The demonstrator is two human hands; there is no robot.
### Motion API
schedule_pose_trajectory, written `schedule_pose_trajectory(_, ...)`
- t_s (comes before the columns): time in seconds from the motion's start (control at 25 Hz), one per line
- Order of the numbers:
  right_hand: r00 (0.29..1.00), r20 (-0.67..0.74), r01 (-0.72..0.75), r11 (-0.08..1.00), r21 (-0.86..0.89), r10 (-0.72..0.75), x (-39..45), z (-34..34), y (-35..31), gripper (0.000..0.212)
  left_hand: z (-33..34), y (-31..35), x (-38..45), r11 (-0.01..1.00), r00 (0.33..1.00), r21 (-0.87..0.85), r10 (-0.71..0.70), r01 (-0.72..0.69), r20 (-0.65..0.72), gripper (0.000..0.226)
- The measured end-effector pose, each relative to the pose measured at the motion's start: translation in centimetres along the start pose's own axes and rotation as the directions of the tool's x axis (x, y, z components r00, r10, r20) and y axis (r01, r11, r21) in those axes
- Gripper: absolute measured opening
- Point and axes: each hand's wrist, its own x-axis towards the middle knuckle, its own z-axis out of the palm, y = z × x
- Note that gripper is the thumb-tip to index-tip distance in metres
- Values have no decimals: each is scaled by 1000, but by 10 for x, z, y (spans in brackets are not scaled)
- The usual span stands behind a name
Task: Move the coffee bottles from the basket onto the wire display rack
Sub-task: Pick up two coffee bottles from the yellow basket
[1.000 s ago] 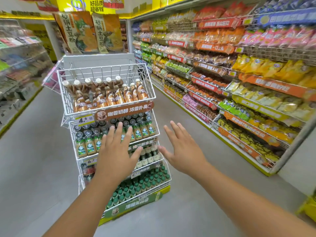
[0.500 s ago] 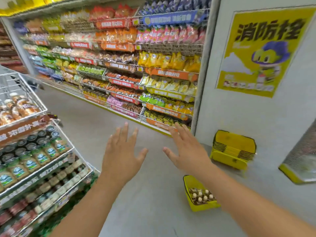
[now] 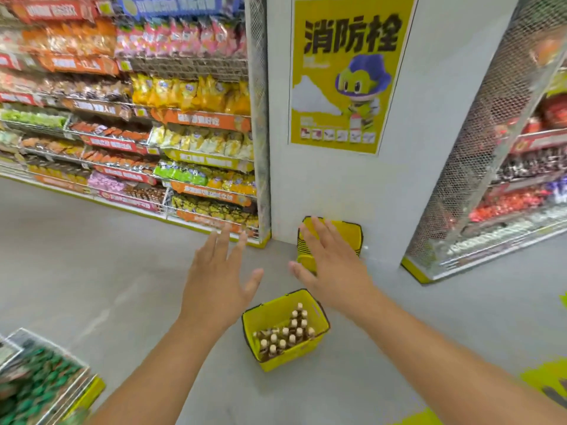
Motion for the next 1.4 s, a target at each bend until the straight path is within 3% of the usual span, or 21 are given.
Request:
schedule_pose_trajectory(0.28, 997, 47, -57, 997, 48, 55, 53, 40, 87, 80, 73, 43, 80, 999, 999, -20, 35, -34, 28, 85)
schedule_pose_trajectory(0.6, 989, 144, -47, 997, 64, 37, 189, 149, 156, 87, 202, 14, 224, 985, 998, -173, -19, 28, 54, 78)
schedule_pose_trajectory(0.84, 969, 245, -57, 993, 98, 32, 261, 236, 199, 84, 293, -12, 298, 978, 990, -192, -63, 87, 127, 80)
schedule_pose_trajectory(1.2, 860, 510, -127, 973, 190, 12, 277, 462, 295, 74, 516, -18, 289, 931, 927, -208, -233, 299, 293, 84)
schedule_pose_trajectory(1.4, 779, 626, -195, 962, 191, 34, 238, 602, 357, 76, 668, 0, 257, 934, 894, -185, -214, 305, 395, 83)
